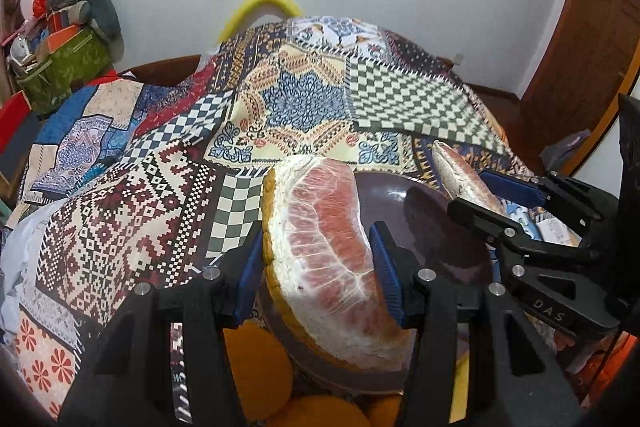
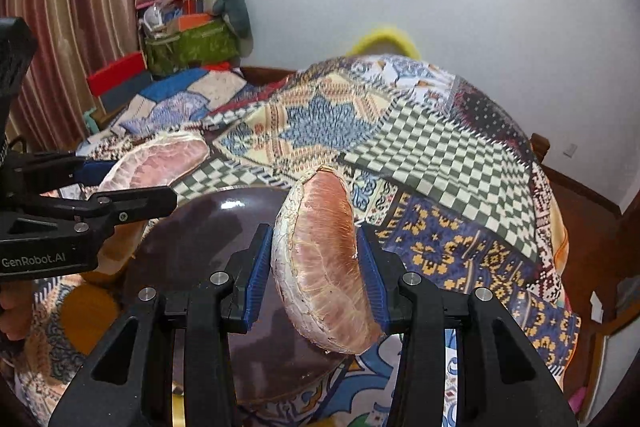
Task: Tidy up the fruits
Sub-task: 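Carry the pomelo segment in the right tool over the plate while the left tool carries its segment, then lower both pomelo segments onto the purple plate and open both tools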
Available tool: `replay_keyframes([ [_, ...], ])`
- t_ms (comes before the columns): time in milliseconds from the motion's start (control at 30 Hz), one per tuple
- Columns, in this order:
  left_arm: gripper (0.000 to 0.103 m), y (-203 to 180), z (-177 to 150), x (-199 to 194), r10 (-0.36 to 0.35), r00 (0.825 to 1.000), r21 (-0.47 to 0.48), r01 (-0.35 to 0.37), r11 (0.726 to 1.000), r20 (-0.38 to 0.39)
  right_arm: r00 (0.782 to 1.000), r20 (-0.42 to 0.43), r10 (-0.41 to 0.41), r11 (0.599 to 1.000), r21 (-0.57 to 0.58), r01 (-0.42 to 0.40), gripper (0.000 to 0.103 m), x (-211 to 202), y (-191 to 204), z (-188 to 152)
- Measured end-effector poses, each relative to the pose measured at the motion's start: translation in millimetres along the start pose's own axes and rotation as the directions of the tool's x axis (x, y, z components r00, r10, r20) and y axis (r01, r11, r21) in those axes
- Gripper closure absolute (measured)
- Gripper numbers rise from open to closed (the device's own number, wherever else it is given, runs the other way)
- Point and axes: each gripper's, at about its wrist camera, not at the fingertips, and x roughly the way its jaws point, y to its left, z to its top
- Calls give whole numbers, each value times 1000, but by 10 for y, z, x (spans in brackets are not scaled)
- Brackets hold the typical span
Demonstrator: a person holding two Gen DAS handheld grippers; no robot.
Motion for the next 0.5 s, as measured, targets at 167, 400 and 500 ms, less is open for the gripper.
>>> replay_keyframes([
  [167, 51, 8, 7, 181, 3, 999, 9, -2, 1000, -49, 998, -64, 16, 1000, 5, -15, 64, 163, -37, 0],
  [400, 51, 2, 28, 293, 4, 997, 0, -4, 1000, -83, 993, -115, 26, 1000, -1, -26, 63, 313, -51, 9],
  [500, 51, -10, 27, 334, 14, 996, 3, -13, 1000, -92, 992, -127, 19, 1000, -11, -21, 63, 333, -38, 10],
])
